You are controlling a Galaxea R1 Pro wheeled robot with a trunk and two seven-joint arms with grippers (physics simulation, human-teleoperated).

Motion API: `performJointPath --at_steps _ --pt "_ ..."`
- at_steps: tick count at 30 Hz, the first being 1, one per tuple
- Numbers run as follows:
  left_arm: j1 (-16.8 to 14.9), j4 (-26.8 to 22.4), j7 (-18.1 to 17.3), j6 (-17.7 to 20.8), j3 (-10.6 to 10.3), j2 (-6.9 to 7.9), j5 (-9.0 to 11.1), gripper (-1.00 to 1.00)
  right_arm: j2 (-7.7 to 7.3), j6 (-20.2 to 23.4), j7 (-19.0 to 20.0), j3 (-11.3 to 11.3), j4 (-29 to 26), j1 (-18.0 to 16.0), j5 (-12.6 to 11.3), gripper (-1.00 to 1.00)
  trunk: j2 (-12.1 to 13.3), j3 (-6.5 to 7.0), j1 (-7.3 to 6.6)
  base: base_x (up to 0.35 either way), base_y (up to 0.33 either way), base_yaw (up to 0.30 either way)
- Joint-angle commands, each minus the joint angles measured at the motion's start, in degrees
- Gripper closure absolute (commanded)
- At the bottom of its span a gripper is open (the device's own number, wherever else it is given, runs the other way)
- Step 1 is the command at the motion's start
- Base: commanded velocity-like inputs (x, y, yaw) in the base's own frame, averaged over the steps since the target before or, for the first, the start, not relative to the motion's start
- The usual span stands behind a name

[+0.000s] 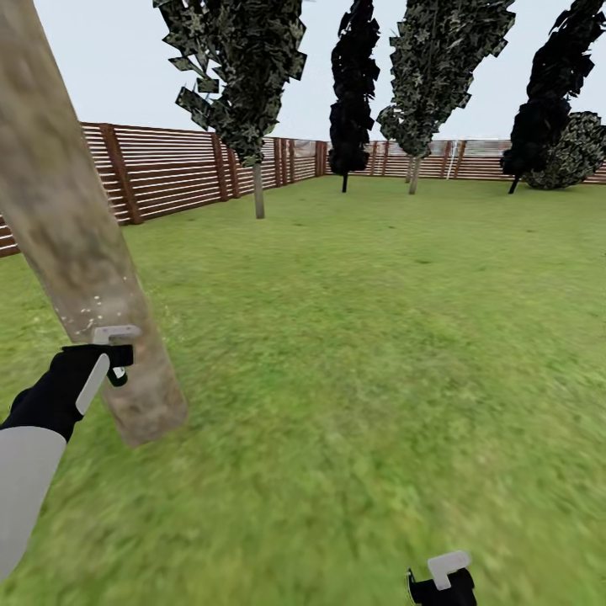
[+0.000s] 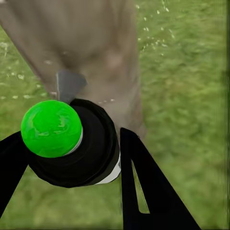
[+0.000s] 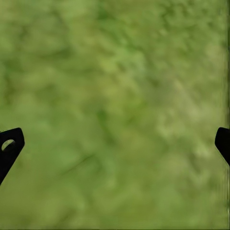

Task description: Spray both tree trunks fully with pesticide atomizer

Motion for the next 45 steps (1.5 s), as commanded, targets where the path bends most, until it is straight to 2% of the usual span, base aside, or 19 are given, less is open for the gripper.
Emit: performJointPath --at_steps 1,3,5,6,7,10,17,19,21,24,26,32,45 --pt "0.0 -0.1 0.4 0.3 0.0 0.02 0.6 1.0 -0.03 -0.1 -0.4 -0.3 0.1 0.0 0.6 -1.0 0.0 -0.05 0.0 0.098 -0.272 0.0" --pt "0.1 0.1 0.5 0.2 0.0 0.13 0.5 1.0 -0.03 -0.1 -0.4 -0.3 0.1 0.0 0.6 -1.0 0.0 -0.05 0.0 0.107 -0.272 0.0" --pt "2.7 0.2 2.3 -0.4 0.1 0.42 0.6 1.0 0.02 -0.2 -0.4 -0.3 0.1 0.0 0.6 -1.0 0.0 -0.05 0.0 0.115 -0.272 0.087" --pt "4.3 0.3 2.9 -0.6 0.8 0.48 0.7 1.0 -0.01 -0.2 -0.4 -0.3 0.1 0.0 0.5 -1.0 0.0 -0.05 0.0 0.139 -0.263 0.218" --pt "5.8 0.6 3.1 -0.9 2.3 0.46 0.8 1.0 -0.06 -0.2 -0.4 -0.3 0.0 0.0 0.5 -1.0 0.0 -0.05 0.0 0.164 -0.248 0.252" --pt "7.5 0.9 3.1 -3.7 5.4 0.36 0.7 1.0 -0.11 -0.2 -0.4 -0.3 0.0 0.0 0.5 -1.0 0.0 -0.05 0.0 0.19 -0.231 0.267" --pt "8.2 2.0 3.2 -4.2 5.8 0.35 0.6 1.0 -0.12 -0.2 -0.4 -0.3 0.0 0.0 0.5 -1.0 0.0 -0.05 0.0 0.255 -0.181 0.141" --pt "10.9 1.9 3.3 -4.9 5.8 0.33 0.6 1.0 -0.12 -0.2 -0.4 -0.3 0.0 0.0 0.5 -1.0 0.0 -0.05 0.0 0.276 -0.167 0.024" --pt "13.4 2.0 3.4 -9.4 5.9 0.16 0.7 1.0 -0.07 -0.2 -0.4 -0.2 0.0 0.0 0.6 -1.0 0.0 -0.05 0.0 0.276 -0.167 0.193" --pt "16.4 3.8 3.6 -12.2 5.9 -0.04 1.2 1.0 -0.03 -0.2 -0.4 -0.2 0.0 0.0 0.6 -1.0 0.0 -0.05 0.0 0.276 -0.167 0.255" --pt "16.8 6.2 3.6 -14.5 5.9 -0.09 1.2 1.0 -0.11 -0.2 -0.4 -0.2 0.0 0.0 0.6 -1.0 0.0 -0.05 0.0 0.276 -0.167 0.068" --pt "16.9 7.1 3.7 -19.5 5.9 -0.35 1.3 1.0 0.01 -0.2 -0.4 -0.2 0.0 0.0 0.6 -1.0 0.0 -0.05 0.0 0.276 -0.167 0.101" --pt "16.9 7.2 3.7 -19.8 5.9 -0.53 1.0 1.0 -0.04 -0.2 -0.4 -0.2 0.0 0.0 0.6 -1.0 0.0 -0.05 0.0 0.117 -0.252 0.033"
